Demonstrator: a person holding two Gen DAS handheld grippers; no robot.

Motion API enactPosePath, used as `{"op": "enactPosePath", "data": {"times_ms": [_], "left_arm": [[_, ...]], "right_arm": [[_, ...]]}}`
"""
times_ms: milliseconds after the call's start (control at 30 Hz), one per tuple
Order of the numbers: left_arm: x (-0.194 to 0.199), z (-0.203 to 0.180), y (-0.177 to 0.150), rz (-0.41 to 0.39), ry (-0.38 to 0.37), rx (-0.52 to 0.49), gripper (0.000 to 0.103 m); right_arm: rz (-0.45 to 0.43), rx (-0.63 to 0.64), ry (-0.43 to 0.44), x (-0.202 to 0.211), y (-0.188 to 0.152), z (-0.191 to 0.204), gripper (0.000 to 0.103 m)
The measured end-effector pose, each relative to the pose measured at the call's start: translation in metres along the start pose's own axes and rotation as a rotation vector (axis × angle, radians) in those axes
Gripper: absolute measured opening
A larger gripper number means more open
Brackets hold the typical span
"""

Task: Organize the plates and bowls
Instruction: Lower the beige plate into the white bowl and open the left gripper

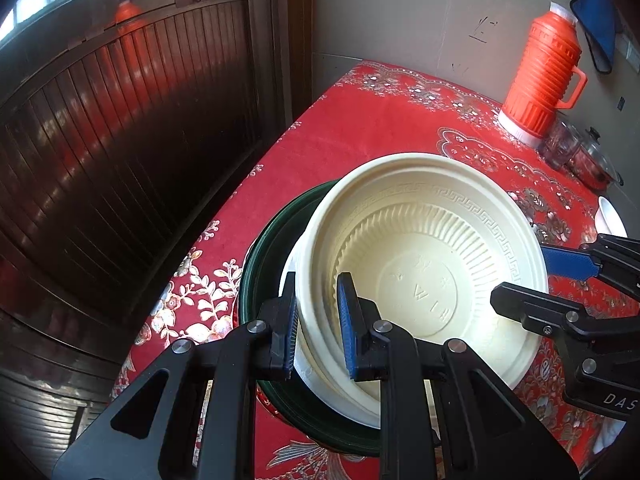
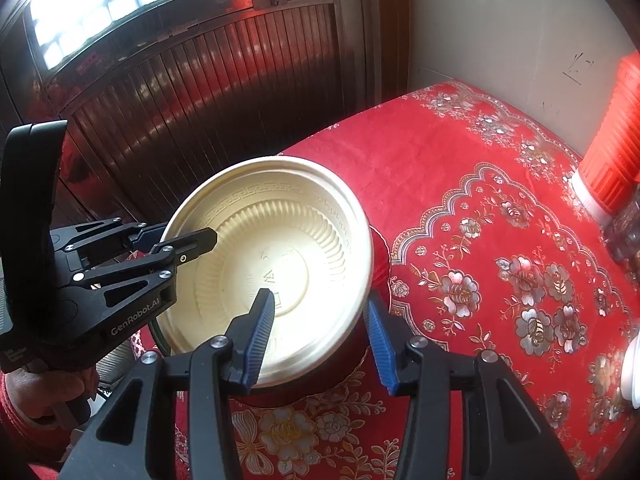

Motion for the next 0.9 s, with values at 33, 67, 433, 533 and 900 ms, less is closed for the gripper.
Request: {"op": "enactPosePath", "data": {"times_ms": [33,67,433,533,900], "left_arm": [[0.0,0.0,0.0,-0.003,0.005,-0.002,0.018],[-0.001,0.0,0.0,-0.005,0.01,-0.003,0.018],[0.0,-0.001,-0.001,-0.035,0.033,-0.001,0.018],[0.001,0.001,0.001,-0.043,0.04,0.008,0.019],[0.008,0.007,0.004,-0.06,0.038,0.04,0.019]], "right_arm": [[0.005,0.0,0.0,-0.002,-0.001,0.0,0.047],[0.009,0.0,-0.001,-0.003,-0.001,0.0,0.047],[0.011,-0.008,-0.002,-0.006,-0.001,0.0,0.048],[0.02,-0.006,-0.001,-0.009,-0.002,0.001,0.048],[0.017,-0.022,-0.002,-0.009,-0.002,-0.002,0.05]]}}
Point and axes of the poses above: each gripper's, at about its wrist camera, not at the fingertips, and x roughly against the way its jaws point, z to its left, y to its top, the point moved 5 cm from there along -x, roughly the way its jaws point, and after that the axes turned 3 degrees about y, right-handed, at the moved point
